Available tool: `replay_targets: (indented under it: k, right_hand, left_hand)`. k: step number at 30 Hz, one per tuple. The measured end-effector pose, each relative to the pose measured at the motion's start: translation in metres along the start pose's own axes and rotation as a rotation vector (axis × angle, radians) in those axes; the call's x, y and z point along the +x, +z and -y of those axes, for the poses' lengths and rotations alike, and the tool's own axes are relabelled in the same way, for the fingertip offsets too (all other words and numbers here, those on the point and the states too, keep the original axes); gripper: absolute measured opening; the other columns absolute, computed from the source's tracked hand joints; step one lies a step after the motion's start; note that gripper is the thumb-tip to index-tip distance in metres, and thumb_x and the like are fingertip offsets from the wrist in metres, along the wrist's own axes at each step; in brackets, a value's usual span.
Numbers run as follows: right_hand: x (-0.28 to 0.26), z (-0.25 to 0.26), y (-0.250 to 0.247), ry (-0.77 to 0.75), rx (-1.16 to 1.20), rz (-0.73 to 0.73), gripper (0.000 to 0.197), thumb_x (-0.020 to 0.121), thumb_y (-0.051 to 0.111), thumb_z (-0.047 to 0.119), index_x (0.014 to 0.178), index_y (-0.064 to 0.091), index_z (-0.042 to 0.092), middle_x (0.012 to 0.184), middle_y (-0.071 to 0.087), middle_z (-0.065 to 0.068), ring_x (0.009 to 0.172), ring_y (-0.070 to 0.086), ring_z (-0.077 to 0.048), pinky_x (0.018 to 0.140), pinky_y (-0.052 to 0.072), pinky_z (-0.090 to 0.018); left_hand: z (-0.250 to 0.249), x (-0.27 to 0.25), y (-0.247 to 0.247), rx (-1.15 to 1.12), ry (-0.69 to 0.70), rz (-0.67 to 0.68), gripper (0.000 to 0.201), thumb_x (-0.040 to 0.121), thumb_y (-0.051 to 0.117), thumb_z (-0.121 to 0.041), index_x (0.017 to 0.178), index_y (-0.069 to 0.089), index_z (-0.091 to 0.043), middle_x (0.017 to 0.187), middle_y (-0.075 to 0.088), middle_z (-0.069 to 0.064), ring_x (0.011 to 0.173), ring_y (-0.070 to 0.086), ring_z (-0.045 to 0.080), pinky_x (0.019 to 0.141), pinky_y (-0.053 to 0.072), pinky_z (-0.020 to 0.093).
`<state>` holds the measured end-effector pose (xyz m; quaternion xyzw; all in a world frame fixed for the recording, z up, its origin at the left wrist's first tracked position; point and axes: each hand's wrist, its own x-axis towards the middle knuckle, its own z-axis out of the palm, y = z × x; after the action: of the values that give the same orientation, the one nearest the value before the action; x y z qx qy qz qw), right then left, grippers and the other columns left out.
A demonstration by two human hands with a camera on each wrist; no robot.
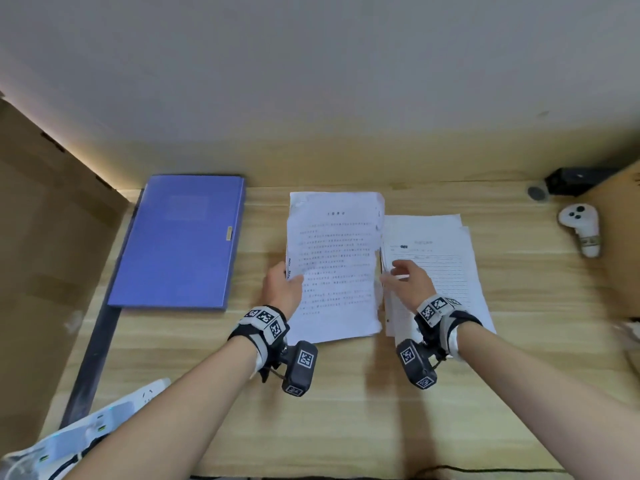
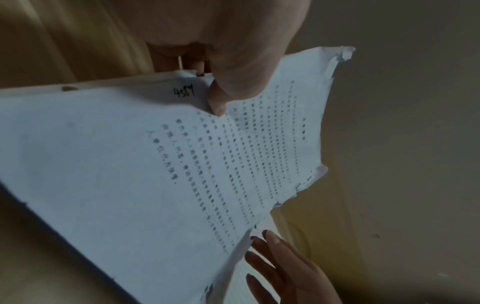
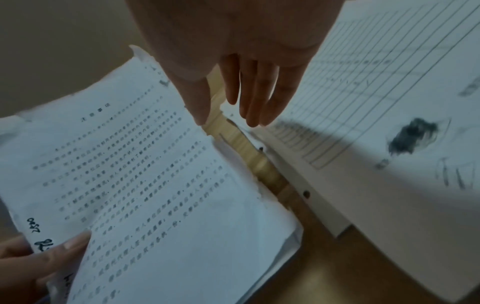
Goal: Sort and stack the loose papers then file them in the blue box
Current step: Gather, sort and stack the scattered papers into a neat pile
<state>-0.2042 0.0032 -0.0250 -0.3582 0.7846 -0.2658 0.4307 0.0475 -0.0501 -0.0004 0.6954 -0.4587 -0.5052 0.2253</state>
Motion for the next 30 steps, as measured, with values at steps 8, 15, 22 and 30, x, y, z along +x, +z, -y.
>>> replay_targets:
  k: [8,15,22,30]
  right_hand:
    - [-0.004,-0.019,-0.072,-0.073,0.193,0.028,0.021,0.082,0.070,0.030,0.098,0.072,0.016,0.097,0.074,-0.002,0.088,0.067,-0.023,0.084,0.055,-0.040]
    - [-0.005,-0.069,-0.124,-0.037,0.192,-0.083,0.011,0.085,0.066,0.016,0.078,0.071,0.023,0.075,0.071,0.008,0.065,0.061,-0.012,0.057,0.048,-0.021]
    - [0.016,-0.113,-0.141,0.055,0.047,-0.056,0.020,0.076,0.064,0.035,0.082,0.072,0.019,0.079,0.075,-0.003,0.071,0.071,-0.028,0.063,0.059,-0.041]
    - [0.051,-0.118,-0.159,0.079,-0.087,-0.175,0.043,0.081,0.071,0.031,0.119,0.059,0.014,0.113,0.064,-0.002,0.100,0.061,-0.020,0.088,0.049,-0.034]
  left_hand:
    - [-0.055,-0.029,0.071,-0.052,0.028,0.176,0.018,0.091,0.059,-0.006,0.101,0.063,-0.019,0.103,0.069,-0.002,0.095,0.069,0.022,0.085,0.058,0.039]
    - [-0.048,-0.041,0.143,-0.005,-0.053,0.261,0.032,0.082,0.059,0.000,0.112,0.061,-0.011,0.106,0.070,0.004,0.094,0.070,0.023,0.086,0.058,0.045]
    - [-0.027,-0.047,0.187,0.119,-0.198,0.241,0.048,0.077,0.054,-0.004,0.125,0.060,-0.008,0.115,0.069,0.014,0.105,0.066,0.032,0.089,0.054,0.039]
    - [-0.040,-0.032,0.176,0.209,-0.212,0.116,0.043,0.088,0.057,-0.011,0.131,0.056,-0.009,0.131,0.059,0.005,0.110,0.057,0.021,0.089,0.042,0.026]
